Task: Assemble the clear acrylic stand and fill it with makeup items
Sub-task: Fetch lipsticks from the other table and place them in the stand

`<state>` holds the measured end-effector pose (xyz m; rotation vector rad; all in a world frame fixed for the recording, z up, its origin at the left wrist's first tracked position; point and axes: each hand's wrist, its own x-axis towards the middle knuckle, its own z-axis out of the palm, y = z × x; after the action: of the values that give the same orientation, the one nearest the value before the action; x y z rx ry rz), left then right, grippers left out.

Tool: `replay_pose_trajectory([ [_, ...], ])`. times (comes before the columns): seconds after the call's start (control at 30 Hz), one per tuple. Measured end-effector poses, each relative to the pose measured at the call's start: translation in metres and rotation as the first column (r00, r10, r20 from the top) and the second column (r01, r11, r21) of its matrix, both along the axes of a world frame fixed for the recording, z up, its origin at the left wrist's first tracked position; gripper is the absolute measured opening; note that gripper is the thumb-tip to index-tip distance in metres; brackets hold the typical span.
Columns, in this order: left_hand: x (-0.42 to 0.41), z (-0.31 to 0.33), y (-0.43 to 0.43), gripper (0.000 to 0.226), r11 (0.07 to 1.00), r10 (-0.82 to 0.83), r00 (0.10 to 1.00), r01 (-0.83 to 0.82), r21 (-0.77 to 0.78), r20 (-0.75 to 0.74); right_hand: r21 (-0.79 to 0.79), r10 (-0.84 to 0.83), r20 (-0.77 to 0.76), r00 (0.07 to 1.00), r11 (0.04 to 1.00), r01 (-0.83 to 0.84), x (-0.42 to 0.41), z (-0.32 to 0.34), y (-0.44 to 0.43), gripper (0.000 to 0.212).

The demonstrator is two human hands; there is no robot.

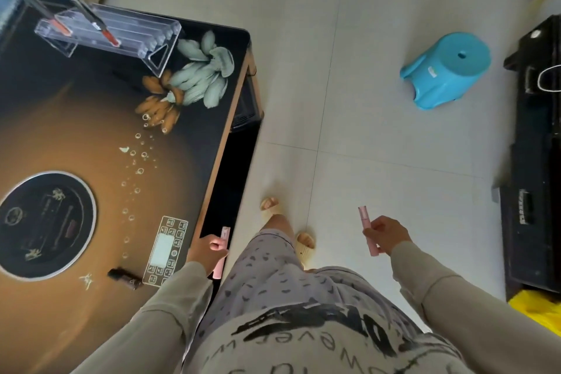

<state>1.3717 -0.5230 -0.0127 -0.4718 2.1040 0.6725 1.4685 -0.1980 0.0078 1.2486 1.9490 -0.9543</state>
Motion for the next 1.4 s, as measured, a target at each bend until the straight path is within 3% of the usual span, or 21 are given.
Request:
replay_pose_trajectory([
  [0.3, -0.126, -0.006, 0.077, 0.026, 0.990, -0.140, 0.990, 0.140, 0.003, -0.002, -0.007, -0.116, 0.118, 0.986, 0.993, 0.118, -0.048, -0.014, 0.053, 0.028],
  [0.5, -0.227, 0.007, 0.137, 0.026, 0.976, -0.216, 0.976, 0.217, 0.025, -0.036, 0.018, -0.352, 0.090, 0.932, 0.936, 0.352, -0.094, -0.010, 0.091, 0.027],
  [0.73, -0.294, 0.015, 0.190, 0.029, 0.952, -0.304, 0.952, 0.304, 0.010, -0.024, 0.057, -0.343, 0.091, 0.935, 0.939, 0.339, -0.160, -0.003, 0.148, 0.028],
  [1.0, -0.342, -0.002, 0.228, 0.032, 0.990, -0.132, 0.991, 0.133, -0.048, 0.032, 0.047, -0.173, 0.095, 0.980, 0.984, 0.169, -0.266, -0.013, 0.246, 0.029],
  [1.13, -0.355, -0.002, 0.254, 0.031, 0.995, -0.024, 0.999, 0.028, -0.094, 0.046, 0.035, 0.054, 0.136, 0.989, 0.998, -0.059, -0.336, -0.009, 0.298, 0.031],
  [1.4, -0.380, -0.002, 0.303, 0.031, 0.987, 0.100, 0.993, -0.090, -0.130, 0.069, 0.028, 0.244, 0.042, 0.969, 0.969, -0.245, -0.476, -0.002, 0.360, 0.028],
])
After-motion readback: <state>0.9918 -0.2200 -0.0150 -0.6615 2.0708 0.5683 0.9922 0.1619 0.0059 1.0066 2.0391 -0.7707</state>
